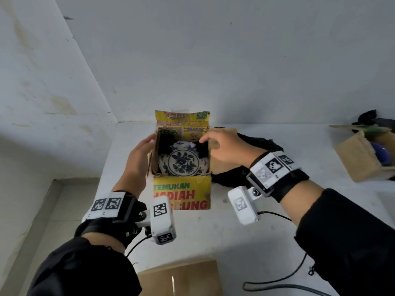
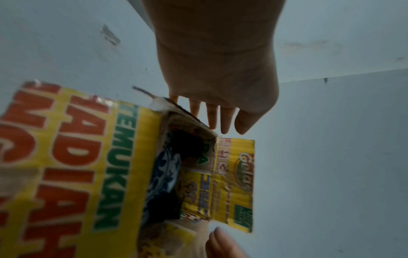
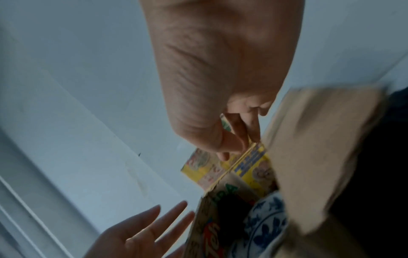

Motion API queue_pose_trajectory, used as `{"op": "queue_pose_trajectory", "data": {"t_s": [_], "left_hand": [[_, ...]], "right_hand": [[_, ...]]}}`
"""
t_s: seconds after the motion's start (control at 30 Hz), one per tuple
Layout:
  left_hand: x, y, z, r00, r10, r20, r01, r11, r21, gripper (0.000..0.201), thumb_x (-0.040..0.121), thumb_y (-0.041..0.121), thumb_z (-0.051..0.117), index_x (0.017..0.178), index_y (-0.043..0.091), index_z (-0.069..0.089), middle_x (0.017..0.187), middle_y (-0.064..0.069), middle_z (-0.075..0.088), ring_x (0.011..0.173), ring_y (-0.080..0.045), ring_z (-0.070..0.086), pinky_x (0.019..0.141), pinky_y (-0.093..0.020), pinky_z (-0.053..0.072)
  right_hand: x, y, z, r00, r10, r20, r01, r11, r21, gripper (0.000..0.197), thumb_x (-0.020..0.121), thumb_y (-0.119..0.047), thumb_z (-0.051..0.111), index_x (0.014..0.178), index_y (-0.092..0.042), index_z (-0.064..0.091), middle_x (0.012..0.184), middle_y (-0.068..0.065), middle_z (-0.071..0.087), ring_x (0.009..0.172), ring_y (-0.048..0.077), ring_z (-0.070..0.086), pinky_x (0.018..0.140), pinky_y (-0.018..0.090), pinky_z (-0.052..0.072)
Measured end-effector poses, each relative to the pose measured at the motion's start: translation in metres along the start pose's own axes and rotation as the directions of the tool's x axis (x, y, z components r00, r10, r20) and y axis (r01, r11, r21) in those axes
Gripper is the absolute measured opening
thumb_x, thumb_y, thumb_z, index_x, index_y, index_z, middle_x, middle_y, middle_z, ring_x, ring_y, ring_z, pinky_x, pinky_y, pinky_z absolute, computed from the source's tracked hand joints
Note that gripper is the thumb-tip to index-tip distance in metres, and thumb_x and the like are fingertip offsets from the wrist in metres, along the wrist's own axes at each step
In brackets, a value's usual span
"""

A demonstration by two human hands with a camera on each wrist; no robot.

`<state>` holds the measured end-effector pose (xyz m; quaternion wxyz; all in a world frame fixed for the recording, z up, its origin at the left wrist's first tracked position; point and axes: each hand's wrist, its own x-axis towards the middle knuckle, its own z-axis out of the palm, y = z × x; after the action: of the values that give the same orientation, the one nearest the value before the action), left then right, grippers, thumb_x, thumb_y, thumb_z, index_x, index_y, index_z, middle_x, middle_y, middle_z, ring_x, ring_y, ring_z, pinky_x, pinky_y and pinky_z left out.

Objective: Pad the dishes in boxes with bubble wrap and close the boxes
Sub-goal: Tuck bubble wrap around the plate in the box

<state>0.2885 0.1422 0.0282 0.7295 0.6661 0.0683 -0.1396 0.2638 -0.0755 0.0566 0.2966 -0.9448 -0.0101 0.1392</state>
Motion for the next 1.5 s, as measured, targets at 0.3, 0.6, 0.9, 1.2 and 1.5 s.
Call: {"op": "queue_pose_trajectory", "data": {"t_s": [0.3,0.6,0.9,1.2,1.5], "left_hand": [[-0.026,0.017,0.095,0.972,0.216,0.091,-0.231,0.948,0.217,0.032,0.09,0.021,0.057,0.122,0.025,0.061,0.128,0.001,0.057,0.118,-0.013,0.052,0.093,-0.027,0.043],[-0.038,-0.042,0.218,0.796,0.248,0.553,-0.57,0.615,0.545,0.06,0.072,-0.007,0.047,0.127,0.015,0.055,0.128,-0.002,0.057,0.122,-0.014,0.048,0.097,-0.006,0.031],[-0.031,-0.103,0.211,0.931,-0.037,0.363,-0.341,0.264,0.902,0.071,0.083,0.007,0.051,0.147,0.017,0.024,0.15,-0.004,0.033,0.145,-0.023,0.016,0.115,-0.036,0.025],[-0.03,-0.086,0.211,0.873,0.114,0.475,-0.475,0.422,0.772,0.071,0.078,-0.003,0.051,0.143,0.015,0.031,0.134,-0.009,0.049,0.121,-0.024,0.048,0.084,-0.025,0.042],[-0.039,-0.051,0.232,0.834,0.273,0.48,-0.549,0.317,0.774,0.074,0.08,0.029,0.066,0.142,0.021,0.029,0.131,0.0,0.054,0.117,-0.023,0.052,0.098,-0.041,0.04]], "right_hand": [[-0.06,0.109,-0.055,0.98,0.136,-0.146,-0.1,0.968,0.229,0.038,0.084,0.004,0.046,0.108,-0.021,0.063,0.123,0.001,0.061,0.118,0.016,0.053,0.098,0.022,0.038],[-0.069,0.168,-0.016,0.979,0.202,-0.037,-0.189,0.957,0.219,0.054,0.072,-0.043,0.073,0.119,-0.021,0.056,0.112,-0.004,0.055,0.106,0.014,0.056,0.09,0.03,0.046],[-0.067,0.168,0.071,0.967,0.019,-0.253,-0.071,0.978,-0.198,0.039,0.076,-0.034,0.064,0.111,-0.019,0.065,0.134,0.021,0.049,0.133,0.042,0.036,0.108,0.064,0.015],[-0.065,0.166,0.031,0.88,0.183,-0.439,-0.012,0.931,0.364,0.018,0.089,-0.022,0.052,0.097,-0.01,0.063,0.086,0.003,0.066,0.084,0.021,0.06,0.109,0.05,0.027],[-0.097,0.143,-0.042,0.903,0.337,-0.266,0.071,0.494,0.867,0.016,0.097,-0.008,0.042,0.099,-0.022,0.05,0.103,0.004,0.06,0.096,0.016,0.061,0.072,0.035,0.058]]}}
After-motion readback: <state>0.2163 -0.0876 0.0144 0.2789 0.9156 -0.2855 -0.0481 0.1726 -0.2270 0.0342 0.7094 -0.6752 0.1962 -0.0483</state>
